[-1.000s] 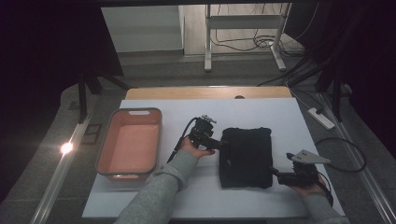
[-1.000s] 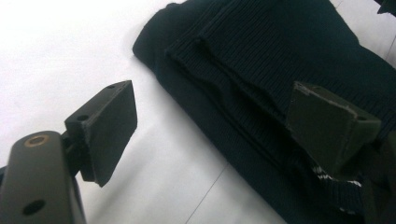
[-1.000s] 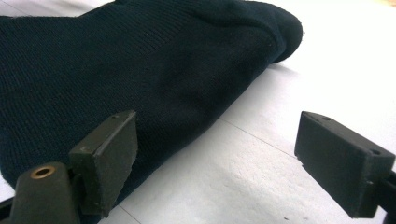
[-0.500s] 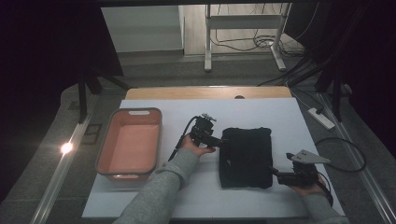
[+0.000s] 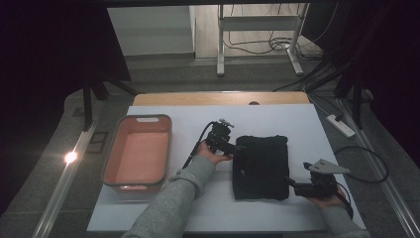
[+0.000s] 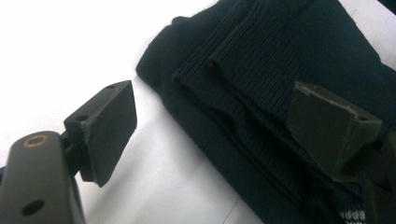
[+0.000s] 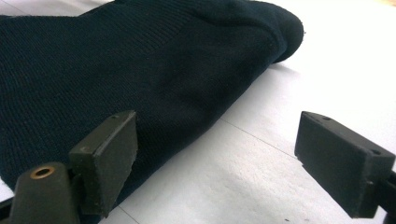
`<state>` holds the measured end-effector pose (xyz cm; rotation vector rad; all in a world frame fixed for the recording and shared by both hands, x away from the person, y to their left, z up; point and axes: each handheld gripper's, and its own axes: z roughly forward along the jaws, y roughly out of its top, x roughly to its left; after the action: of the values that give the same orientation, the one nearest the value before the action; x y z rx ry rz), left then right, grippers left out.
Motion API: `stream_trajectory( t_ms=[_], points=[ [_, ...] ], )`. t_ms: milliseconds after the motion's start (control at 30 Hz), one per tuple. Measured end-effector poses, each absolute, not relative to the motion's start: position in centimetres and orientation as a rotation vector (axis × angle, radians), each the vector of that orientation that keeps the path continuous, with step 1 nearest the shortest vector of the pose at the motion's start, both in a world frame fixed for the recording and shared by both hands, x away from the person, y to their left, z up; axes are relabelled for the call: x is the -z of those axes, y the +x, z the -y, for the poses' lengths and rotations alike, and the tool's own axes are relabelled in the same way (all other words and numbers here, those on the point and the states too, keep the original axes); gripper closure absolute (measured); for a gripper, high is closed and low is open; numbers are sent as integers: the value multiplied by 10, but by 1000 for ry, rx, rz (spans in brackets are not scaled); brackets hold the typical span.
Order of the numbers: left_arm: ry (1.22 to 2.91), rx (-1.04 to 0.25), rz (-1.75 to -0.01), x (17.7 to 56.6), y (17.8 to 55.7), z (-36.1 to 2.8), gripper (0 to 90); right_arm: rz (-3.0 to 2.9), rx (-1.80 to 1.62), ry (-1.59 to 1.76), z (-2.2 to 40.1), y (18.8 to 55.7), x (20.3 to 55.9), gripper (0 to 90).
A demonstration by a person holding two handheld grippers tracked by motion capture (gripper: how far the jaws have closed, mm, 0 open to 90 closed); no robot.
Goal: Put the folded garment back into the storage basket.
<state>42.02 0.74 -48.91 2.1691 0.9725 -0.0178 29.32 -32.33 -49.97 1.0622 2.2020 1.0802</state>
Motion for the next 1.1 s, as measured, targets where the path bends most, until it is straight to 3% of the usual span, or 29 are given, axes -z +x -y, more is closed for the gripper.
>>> stream_trajectory(
  t_ms=[1100],
  points=[
    [2193,6,-1029,497,436,13,128,-2203,-1082,1061,324,294,500,142]
  ],
)
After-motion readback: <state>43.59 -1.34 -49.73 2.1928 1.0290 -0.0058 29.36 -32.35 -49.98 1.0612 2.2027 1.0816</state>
